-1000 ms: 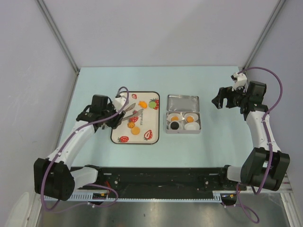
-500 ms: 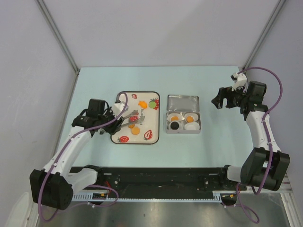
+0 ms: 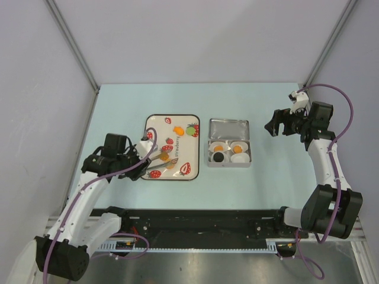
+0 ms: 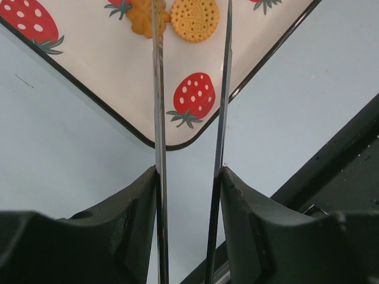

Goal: Pack the cookies

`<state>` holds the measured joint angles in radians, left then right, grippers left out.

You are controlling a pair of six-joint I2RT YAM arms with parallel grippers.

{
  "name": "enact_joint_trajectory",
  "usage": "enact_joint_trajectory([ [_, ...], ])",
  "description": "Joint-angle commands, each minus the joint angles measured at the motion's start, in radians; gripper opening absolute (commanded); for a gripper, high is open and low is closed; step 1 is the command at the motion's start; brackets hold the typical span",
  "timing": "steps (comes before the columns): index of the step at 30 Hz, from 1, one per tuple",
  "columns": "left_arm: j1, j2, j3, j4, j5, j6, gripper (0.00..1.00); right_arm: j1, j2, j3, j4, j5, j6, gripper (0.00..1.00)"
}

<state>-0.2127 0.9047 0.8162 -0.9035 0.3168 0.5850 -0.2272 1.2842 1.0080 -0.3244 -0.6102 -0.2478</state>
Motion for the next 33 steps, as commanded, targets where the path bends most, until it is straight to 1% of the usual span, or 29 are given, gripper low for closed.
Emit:
enact_joint_trajectory([
  [1,0.004,-0.038,0.018,-0.057,-0.01,0.047,0.49,-0.008,-0.025,0.0,0.008,-0.003,-0.019,1.0],
  [12,0.003,-0.033,0.006,-0.107,-0.062,0.102,0.49,-0.008,-0.019,0.0,0.007,0.012,-0.028,1.0],
  [26,0.001,0.016,-0.022,-0.071,-0.082,0.128,0.49,-0.012,-0.022,0.0,0.005,0.021,-0.034,1.0],
  [33,0.001,0.049,-0.009,-0.048,-0.071,0.133,0.49,-0.014,-0.022,0.001,0.004,0.023,-0.038,1.0],
])
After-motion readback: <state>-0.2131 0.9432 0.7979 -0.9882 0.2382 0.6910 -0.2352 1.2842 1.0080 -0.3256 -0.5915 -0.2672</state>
